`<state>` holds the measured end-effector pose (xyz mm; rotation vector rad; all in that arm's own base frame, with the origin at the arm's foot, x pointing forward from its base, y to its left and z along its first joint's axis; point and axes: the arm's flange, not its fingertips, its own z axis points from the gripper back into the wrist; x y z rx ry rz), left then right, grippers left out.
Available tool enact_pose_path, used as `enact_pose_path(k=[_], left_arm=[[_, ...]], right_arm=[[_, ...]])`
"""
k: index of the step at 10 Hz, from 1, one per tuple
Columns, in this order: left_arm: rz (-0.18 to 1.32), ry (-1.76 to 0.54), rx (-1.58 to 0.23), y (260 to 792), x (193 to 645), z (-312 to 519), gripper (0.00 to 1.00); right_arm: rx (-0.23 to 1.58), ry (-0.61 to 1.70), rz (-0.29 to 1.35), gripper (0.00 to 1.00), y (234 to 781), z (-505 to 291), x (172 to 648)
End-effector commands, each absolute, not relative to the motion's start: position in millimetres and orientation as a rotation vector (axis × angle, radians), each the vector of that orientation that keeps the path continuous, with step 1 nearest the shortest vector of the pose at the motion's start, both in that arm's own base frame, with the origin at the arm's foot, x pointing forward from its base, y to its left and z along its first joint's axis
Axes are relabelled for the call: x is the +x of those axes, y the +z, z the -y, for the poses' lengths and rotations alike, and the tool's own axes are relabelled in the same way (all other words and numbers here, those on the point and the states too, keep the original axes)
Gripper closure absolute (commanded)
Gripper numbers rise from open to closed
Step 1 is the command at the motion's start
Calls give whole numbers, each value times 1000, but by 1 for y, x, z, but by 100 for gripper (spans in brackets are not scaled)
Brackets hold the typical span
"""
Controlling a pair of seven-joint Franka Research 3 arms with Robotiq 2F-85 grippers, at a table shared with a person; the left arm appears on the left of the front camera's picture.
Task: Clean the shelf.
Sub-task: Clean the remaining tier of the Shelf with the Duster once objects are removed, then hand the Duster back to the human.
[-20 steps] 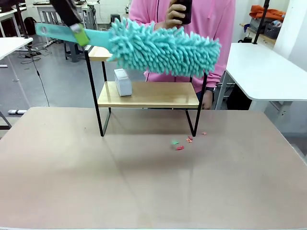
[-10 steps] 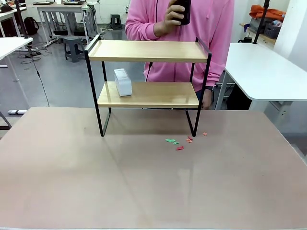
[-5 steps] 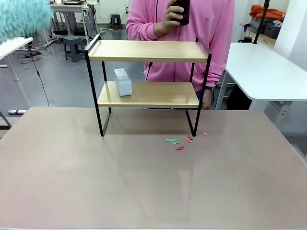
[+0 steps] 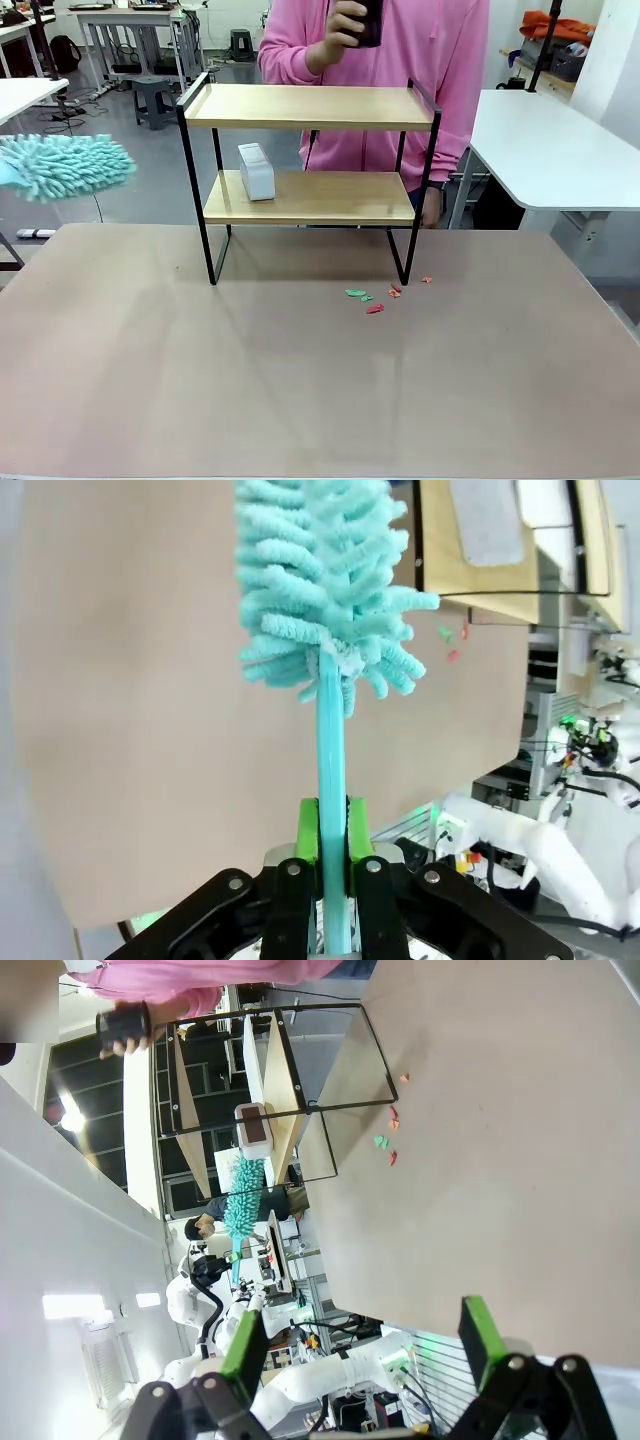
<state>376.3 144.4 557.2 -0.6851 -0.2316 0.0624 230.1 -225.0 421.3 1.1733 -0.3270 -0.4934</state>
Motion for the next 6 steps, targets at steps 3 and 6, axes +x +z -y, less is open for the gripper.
enact_pose_path(k=[3, 6], left_arm=[[292, -4, -703, 570, 354, -163, 88], [292, -4, -703, 570, 354, -163, 88]], right_arm=[[1172, -471, 343, 0, 422, 225, 229], [1172, -471, 343, 0, 422, 225, 229]])
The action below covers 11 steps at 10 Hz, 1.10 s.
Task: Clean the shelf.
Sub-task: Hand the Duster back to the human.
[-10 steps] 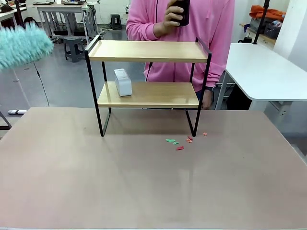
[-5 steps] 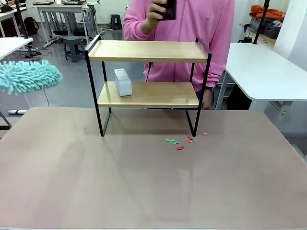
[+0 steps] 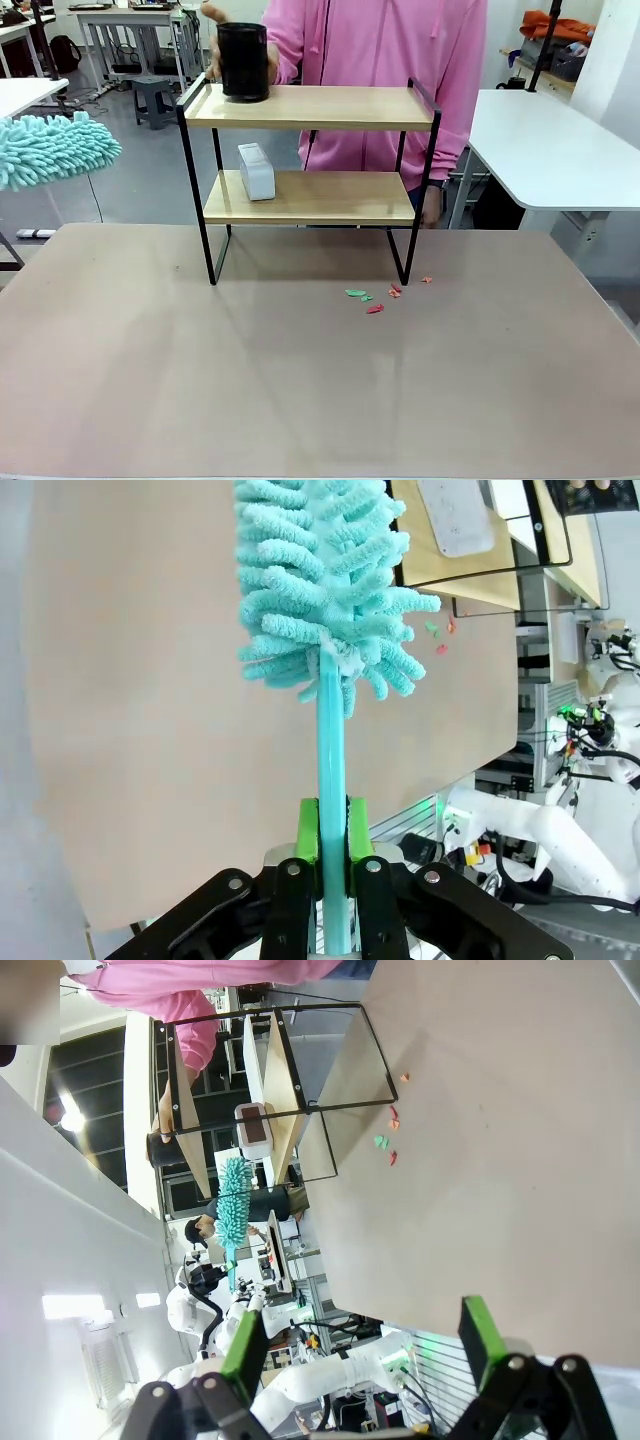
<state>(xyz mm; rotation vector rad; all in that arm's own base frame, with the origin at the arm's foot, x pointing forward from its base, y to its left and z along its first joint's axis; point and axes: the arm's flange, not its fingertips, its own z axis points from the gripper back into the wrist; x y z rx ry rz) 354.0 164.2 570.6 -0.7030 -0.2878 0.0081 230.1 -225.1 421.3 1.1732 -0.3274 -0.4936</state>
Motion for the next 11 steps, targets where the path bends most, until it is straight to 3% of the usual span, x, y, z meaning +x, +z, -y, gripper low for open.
enact_pose_path(k=[1, 7, 9, 11], left_arm=[[292, -4, -703, 570, 354, -163, 88], [285, 6, -704, 570, 355, -163, 88], [551, -101, -788, 630, 342, -159, 88], [839, -122, -834, 686, 298, -165, 88]], right_arm=[[1172, -471, 343, 0, 422, 225, 229], [1173, -494, 327, 0, 421, 225, 230], [1205, -432, 384, 0, 453, 208, 248], [1218, -337, 465, 0, 484, 190, 259]])
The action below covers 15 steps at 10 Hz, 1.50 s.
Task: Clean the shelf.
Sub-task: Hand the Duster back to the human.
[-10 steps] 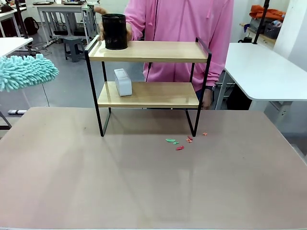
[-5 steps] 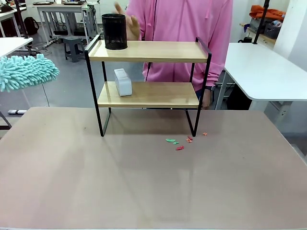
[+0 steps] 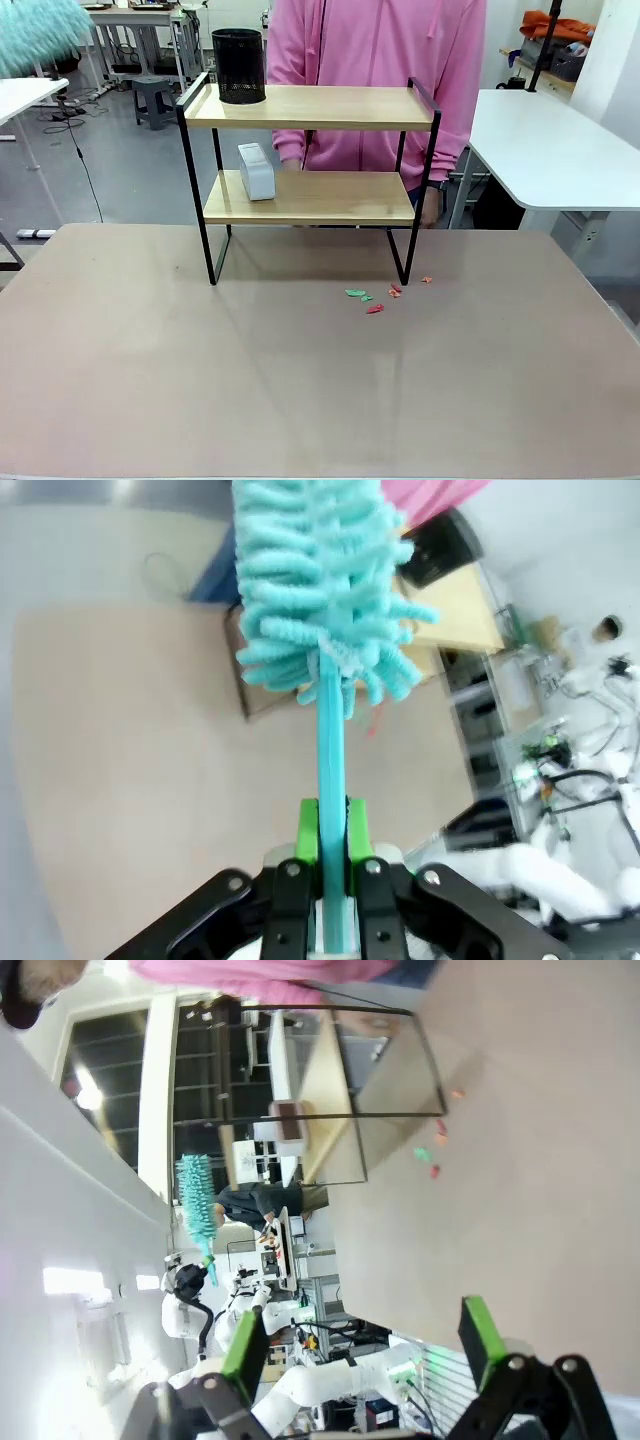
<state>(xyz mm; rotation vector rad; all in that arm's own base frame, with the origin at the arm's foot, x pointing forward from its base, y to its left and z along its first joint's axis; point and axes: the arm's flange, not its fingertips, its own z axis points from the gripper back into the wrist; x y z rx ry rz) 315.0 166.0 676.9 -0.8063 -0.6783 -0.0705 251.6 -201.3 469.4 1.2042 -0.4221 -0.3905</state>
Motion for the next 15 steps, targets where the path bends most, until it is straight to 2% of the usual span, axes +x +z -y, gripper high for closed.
enact_pose_path(k=[1, 2, 4, 5, 8, 9, 10, 11, 12, 13, 15], left_arm=[[919, -198, -896, 701, 278, -157, 88], [948, -333, -948, 707, 264, -141, 88], [809, -654, -1014, 708, 260, -109, 88], [694, -847, -1067, 707, 264, -92, 88], [300, -1245, -947, 681, 281, -26, 88], [168, -1282, -844, 663, 285, -15, 88], [91, -1207, -747, 647, 293, -10, 88], [234, -1145, -1015, 660, 278, -5, 88], [234, -1145, -1015, 660, 278, -5, 88], [101, -1176, -903, 645, 291, 3, 88], [-55, -1342, -901, 629, 299, 50, 88]], right_arm=[[1229, -285, 459, 0, 494, 178, 261], [1267, -265, 455, 0, 504, 164, 264], [1298, -299, 546, 0, 523, 132, 270], [1288, -327, 601, 0, 529, 114, 273], [1322, -213, 544, 0, 521, 74, 270], [1301, -240, 566, 0, 546, 117, 288], [1301, -240, 566, 0, 546, 117, 288], [1301, -240, 566, 0, 546, 117, 288], [1301, -223, 553, 0, 546, 108, 292], [1290, -208, 493, 0, 540, 103, 294], [1271, -103, 366, 0, 517, 36, 339]])
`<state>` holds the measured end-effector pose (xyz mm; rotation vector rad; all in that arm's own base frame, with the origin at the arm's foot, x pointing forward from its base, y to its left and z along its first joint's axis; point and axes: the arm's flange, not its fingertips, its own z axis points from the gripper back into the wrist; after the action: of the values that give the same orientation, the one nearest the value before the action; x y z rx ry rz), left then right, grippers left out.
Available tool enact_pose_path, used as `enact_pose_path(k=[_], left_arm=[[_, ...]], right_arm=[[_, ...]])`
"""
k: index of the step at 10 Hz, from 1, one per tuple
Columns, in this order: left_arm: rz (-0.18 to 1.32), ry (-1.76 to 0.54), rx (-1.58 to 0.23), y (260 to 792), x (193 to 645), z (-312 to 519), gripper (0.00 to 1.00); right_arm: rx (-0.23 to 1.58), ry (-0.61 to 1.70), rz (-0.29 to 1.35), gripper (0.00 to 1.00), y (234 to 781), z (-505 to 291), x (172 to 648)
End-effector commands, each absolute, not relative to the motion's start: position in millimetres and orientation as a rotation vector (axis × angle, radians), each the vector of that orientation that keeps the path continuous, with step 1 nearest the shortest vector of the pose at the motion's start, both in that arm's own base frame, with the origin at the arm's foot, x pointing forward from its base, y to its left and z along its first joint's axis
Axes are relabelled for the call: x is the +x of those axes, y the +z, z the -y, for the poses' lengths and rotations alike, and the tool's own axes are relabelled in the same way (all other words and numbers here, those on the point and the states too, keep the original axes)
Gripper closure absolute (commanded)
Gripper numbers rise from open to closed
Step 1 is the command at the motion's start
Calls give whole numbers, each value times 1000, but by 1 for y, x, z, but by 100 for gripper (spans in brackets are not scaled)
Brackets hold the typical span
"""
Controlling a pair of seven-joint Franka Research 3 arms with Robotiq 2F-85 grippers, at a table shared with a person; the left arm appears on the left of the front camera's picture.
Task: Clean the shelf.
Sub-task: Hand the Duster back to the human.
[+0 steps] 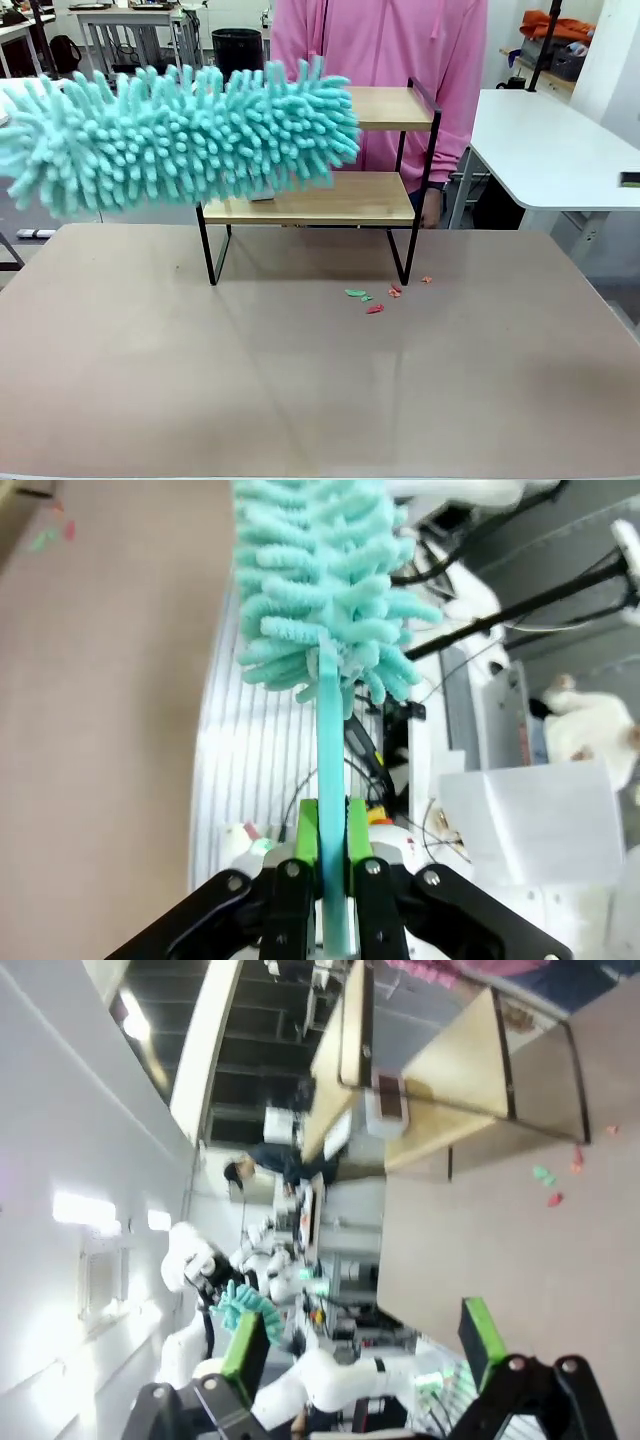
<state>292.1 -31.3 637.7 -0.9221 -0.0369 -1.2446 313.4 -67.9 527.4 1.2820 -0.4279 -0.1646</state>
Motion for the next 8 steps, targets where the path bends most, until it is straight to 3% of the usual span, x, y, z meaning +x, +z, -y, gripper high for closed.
enact_pose_path(k=[1, 4, 6, 8], left_arm=[[-120, -1356, -893, 622, 303, 61, 88], [-271, -1353, -923, 592, 318, 76, 88], [-278, -1229, -909, 582, 331, 79, 88], [-266, -1315, -926, 581, 322, 86, 88]], right_arm=[[1297, -57, 337, 0, 512, 3, 356], [1340, 92, 196, 0, 473, -88, 356], [1315, 138, 215, 0, 474, -74, 331], [1325, 118, 155, 0, 474, -102, 351]])
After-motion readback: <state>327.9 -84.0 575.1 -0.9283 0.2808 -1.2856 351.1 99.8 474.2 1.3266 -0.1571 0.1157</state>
